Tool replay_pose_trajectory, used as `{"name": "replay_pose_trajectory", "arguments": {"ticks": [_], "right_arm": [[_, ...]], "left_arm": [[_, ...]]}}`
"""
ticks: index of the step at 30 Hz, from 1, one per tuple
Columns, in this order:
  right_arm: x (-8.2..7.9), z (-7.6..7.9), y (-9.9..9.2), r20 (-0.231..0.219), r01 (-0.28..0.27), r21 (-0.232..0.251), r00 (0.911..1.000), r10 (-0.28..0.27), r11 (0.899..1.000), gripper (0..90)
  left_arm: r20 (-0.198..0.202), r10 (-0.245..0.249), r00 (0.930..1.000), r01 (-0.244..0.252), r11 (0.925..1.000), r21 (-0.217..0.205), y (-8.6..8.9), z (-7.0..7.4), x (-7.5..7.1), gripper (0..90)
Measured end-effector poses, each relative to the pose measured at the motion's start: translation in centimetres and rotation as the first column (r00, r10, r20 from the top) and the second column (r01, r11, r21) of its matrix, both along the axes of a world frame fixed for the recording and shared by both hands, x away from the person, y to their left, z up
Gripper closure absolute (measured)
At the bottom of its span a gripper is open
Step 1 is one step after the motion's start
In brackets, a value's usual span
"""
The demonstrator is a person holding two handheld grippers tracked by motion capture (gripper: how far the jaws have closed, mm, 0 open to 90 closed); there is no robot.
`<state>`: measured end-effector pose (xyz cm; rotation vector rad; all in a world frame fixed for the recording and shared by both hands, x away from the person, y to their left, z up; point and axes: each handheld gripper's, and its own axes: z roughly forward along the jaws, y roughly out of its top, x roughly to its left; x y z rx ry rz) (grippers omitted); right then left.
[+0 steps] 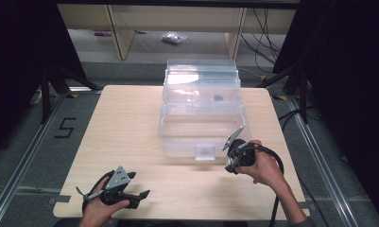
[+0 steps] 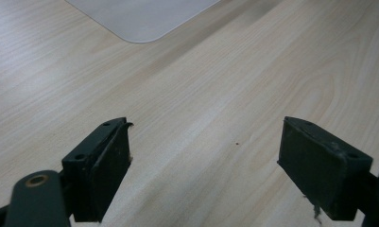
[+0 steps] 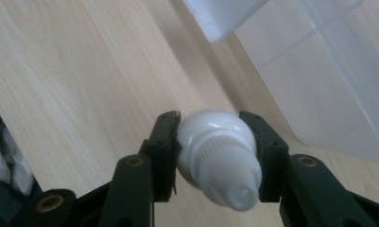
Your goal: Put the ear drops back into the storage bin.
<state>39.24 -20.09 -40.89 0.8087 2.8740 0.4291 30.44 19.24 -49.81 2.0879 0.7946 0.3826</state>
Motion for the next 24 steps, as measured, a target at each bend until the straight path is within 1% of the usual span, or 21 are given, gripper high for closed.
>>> {"name": "replay_pose_trajectory", "arguments": {"ticks": [9,10,11,12,13,15,16,17,18,19,20,21,22,24], "right_arm": [[0.8,1.5,-0.4,-0.005,0.008,0.014,1.0,-0.008,1.0,60.0],[0.8,1.7,-0.4,-0.006,0.018,0.013,0.9998,-0.018,1.0,60.0],[1.0,1.8,-0.5,0.002,-0.005,0.01,1.0,0.005,1.0,60.0],[1.0,2.0,-0.5,-0.001,0.008,0.008,1.0,-0.008,1.0,60.0],[1.1,2.1,-0.4,-0.008,0.011,0.009,0.9999,-0.011,1.0,60.0],[1.2,2.6,-0.5,-0.004,0.008,0.002,1.0,-0.008,1.0,60.0],[1.3,2.8,-0.4,-0.007,0.009,0.001,0.9999,-0.009,1.0,60.0],[1.4,3.0,-0.5,-0.001,0.007,-0.002,1.0,-0.007,1.0,60.0],[1.5,3.2,-0.4,0.003,0.008,-0.003,1.0,-0.008,1.0,60.0],[1.5,3.5,-0.4,-0.003,0.017,-0.006,0.9998,-0.018,1.0,60.0],[1.6,3.7,-0.4,0.002,0.005,-0.01,1.0,-0.005,1.0,60.0],[1.7,4.0,-0.3,0.008,-0.004,-0.015,1.0,0.004,1.0,60.0],[1.6,4.2,-0.2,0.011,0.004,-0.021,0.9999,-0.003,1.0,60.0],[1.7,4.5,-0.1,0.011,-0.005,-0.025,0.9999,0.005,1.0,60.0]], "left_arm": [[-0.007,0.0,1.0,0.0,1.0,-0.005,0.0,0.0,0.0,16.9],[-0.007,0.0,1.0,0.0,1.0,-0.004,0.0,0.0,0.0,16.8],[-0.006,0.0,1.0,-0.001,1.0,-0.005,0.0,0.0,0.0,16.8],[-0.006,0.001,1.0,-0.001,1.0,-0.005,0.0,0.0,0.0,16.9],[-0.007,0.0,1.0,0.0,1.0,-0.004,0.0,0.0,0.0,16.8],[-0.007,0.0,1.0,0.0,1.0,-0.003,0.0,0.0,0.0,16.8],[-0.007,0.007,0.9999,-0.008,0.9998,-0.017,-0.1,-0.1,-0.1,16.9],[-0.009,0.013,0.9999,-0.013,0.9996,-0.027,-0.2,-0.1,-0.1,16.8],[-0.012,0.009,0.9999,-0.01,0.9997,-0.023,-0.1,-0.1,-0.1,16.8],[-0.014,-0.003,0.9999,0.003,1.0,0.003,0.0,0.0,0.0,16.8],[-0.012,-0.004,0.9999,0.004,1.0,0.003,0.0,0.0,0.0,16.8],[-0.011,-0.002,0.9999,0.002,1.0,-0.003,0.0,0.0,0.0,16.8],[-0.008,0.013,0.9999,-0.013,0.9996,-0.027,-0.2,-0.1,-0.1,16.8],[-0.008,0.013,0.9999,-0.013,0.9996,-0.027,-0.1,-0.1,-0.1,16.8]]}}
